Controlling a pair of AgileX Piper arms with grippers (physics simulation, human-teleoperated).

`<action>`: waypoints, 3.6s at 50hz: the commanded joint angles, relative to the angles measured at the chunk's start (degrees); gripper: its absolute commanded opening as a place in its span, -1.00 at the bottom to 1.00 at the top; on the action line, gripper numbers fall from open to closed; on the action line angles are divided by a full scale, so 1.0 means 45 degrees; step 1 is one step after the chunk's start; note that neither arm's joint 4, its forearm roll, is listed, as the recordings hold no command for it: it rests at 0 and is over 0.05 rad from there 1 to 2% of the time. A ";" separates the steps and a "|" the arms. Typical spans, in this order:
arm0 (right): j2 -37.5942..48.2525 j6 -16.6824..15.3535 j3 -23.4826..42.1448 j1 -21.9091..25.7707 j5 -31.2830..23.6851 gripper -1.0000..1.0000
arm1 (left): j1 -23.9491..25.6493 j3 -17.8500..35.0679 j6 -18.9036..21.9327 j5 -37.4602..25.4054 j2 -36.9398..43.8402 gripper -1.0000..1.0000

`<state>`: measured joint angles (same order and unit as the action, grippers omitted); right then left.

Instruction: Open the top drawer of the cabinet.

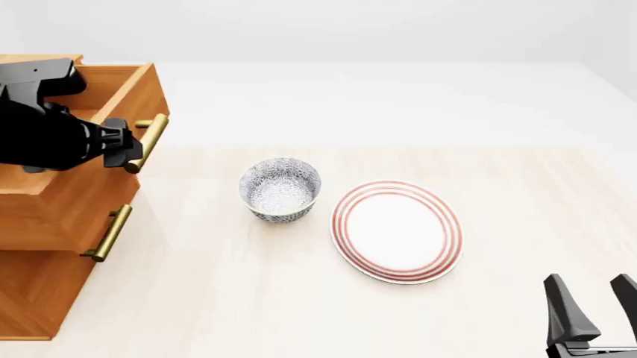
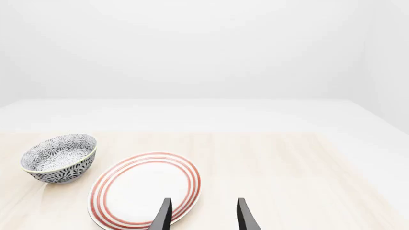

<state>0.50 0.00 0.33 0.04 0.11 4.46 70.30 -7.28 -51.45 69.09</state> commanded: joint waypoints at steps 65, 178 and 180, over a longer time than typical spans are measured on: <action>-0.0012 0.0001 -0.0014 0.0000 -0.0001 1.00 | 0.2950 0.0587 0.0192 -0.0121 0.0656 1.00; -0.0019 0.0001 -0.0014 -0.0001 0.0000 1.00 | 0.1276 0.2888 0.2605 -0.2092 -0.2031 1.00; -0.0023 0.0009 -0.0014 -0.0014 0.0000 1.00 | 0.1196 0.2800 0.2659 -0.2020 -0.2172 1.00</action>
<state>0.49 0.01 0.33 0.03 0.11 11.28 83.72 3.36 -60.89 62.68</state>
